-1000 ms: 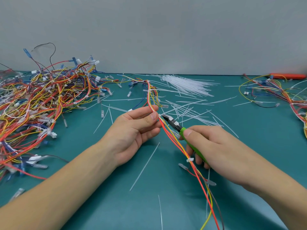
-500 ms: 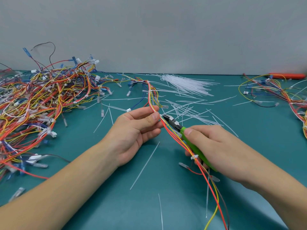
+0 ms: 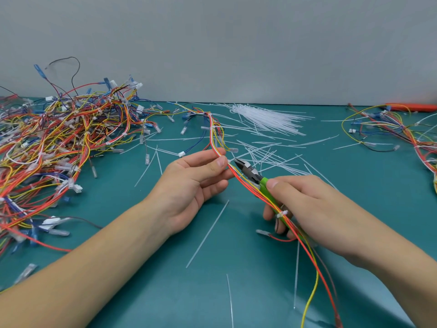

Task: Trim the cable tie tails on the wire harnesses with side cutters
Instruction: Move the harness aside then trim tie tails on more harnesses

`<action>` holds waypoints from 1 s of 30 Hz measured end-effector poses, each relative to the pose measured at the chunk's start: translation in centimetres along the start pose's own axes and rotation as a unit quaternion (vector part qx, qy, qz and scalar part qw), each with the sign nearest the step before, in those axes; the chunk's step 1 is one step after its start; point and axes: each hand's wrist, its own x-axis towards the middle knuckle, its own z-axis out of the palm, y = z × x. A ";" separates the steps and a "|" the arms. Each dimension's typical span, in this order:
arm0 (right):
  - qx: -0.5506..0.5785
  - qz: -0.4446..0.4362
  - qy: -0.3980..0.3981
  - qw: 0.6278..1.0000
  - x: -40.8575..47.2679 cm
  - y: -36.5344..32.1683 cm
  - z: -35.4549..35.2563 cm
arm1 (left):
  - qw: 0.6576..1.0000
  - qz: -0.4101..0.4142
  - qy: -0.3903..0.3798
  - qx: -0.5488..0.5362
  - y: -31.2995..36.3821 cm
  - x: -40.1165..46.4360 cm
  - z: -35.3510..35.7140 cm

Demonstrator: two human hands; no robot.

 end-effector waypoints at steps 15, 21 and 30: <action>-0.020 0.011 -0.007 1.000 -0.2 -0.1 0.0 | 1.000 -0.002 -0.016 0.018 -0.1 0.1 0.1; -0.041 -0.015 0.010 0.999 -0.1 -0.2 0.1 | 1.000 -0.001 -0.016 0.018 -0.2 0.0 0.1; -0.043 -0.007 0.005 0.999 0.1 0.2 0.2 | 1.000 0.001 -0.011 0.022 -0.2 0.0 0.1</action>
